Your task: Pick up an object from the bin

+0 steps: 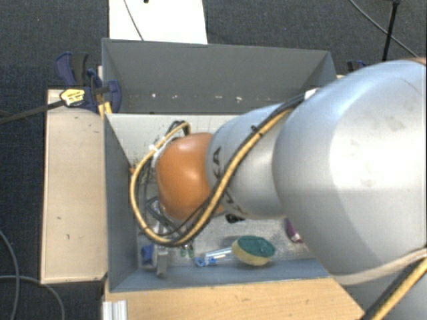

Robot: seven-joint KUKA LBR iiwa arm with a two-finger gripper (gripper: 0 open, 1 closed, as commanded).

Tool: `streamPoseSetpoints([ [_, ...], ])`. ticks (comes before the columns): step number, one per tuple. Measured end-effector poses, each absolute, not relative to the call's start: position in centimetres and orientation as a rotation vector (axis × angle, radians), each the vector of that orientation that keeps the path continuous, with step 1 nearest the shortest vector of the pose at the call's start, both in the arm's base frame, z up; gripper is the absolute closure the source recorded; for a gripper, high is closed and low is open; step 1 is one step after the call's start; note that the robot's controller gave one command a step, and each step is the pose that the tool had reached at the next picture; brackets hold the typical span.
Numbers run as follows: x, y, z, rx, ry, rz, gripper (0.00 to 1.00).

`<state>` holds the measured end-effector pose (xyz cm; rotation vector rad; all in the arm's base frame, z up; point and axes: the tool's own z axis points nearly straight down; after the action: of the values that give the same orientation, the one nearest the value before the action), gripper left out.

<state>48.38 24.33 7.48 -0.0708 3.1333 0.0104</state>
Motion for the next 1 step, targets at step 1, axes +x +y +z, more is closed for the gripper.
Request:
streamPoseSetpoints([
  [1, 48.20, 24.30, 7.48, -0.060, 3.141, 0.007, 1.00],
])
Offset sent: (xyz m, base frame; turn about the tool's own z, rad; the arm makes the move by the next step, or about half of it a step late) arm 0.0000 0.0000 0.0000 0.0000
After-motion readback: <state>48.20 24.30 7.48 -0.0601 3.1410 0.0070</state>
